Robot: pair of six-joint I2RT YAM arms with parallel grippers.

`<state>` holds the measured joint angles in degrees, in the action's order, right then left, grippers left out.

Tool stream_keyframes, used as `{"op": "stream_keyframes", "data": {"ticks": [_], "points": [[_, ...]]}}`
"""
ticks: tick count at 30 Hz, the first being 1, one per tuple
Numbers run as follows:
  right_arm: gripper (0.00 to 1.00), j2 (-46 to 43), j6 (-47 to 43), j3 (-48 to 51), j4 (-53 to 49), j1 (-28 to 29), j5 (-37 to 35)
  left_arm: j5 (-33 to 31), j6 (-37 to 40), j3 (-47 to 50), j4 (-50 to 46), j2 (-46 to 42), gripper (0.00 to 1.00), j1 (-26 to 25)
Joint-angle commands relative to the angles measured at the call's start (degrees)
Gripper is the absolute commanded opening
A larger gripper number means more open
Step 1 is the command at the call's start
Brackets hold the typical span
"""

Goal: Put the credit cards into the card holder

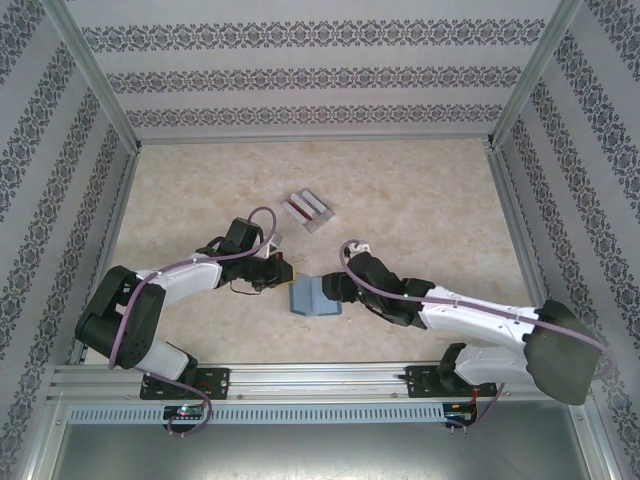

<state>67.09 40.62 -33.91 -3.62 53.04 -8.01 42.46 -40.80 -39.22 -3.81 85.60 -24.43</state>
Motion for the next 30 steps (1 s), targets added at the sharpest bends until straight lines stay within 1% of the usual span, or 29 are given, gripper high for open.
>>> {"op": "stream_keyframes", "data": {"ticks": [1,3,7,9,12,14,17,21,23,25,30], "points": [[0.76,-3.3,3.9,1.2,3.0,1.1,0.6,1.7,-0.3,-0.5,1.4,-0.5,0.00,-0.6],[0.79,-0.7,7.1,1.7,8.2,2.5,3.0,2.0,-1.0,-0.3,2.5,0.2,0.00,-0.6],[0.79,11.0,6.1,-3.3,12.7,3.1,13.0,4.1,-2.8,0.3,6.1,1.8,0.02,-0.6],[0.78,14.7,7.8,-3.4,16.0,3.0,14.9,4.6,-2.7,0.0,5.6,2.4,0.04,-0.6],[0.73,18.6,10.1,-1.8,21.8,3.0,17.0,5.0,-2.6,0.3,5.7,2.4,0.09,-0.6],[0.68,19.8,11.1,-0.8,23.2,1.9,17.4,4.9,-2.3,0.3,5.6,2.4,0.11,-0.6],[0.63,21.0,11.0,0.0,23.6,-0.8,19.0,5.0,-3.3,0.6,7.1,2.4,0.18,-0.6],[0.53,23.0,11.7,0.9,24.6,-1.5,20.2,4.9,-3.0,0.5,6.7,2.7,0.22,-0.5],[0.53,23.3,11.5,0.9,24.5,-1.9,21.1,4.7,-2.7,0.6,6.0,2.6,0.25,-0.5],[0.53,24.1,11.1,0.4,23.6,-1.9,21.4,4.2,-2.6,1.0,6.0,2.1,0.26,-0.3],[0.46,24.1,11.3,1.2,23.9,-2.9,21.6,3.6,-1.8,1.5,4.1,0.4,0.26,1.3]]}}
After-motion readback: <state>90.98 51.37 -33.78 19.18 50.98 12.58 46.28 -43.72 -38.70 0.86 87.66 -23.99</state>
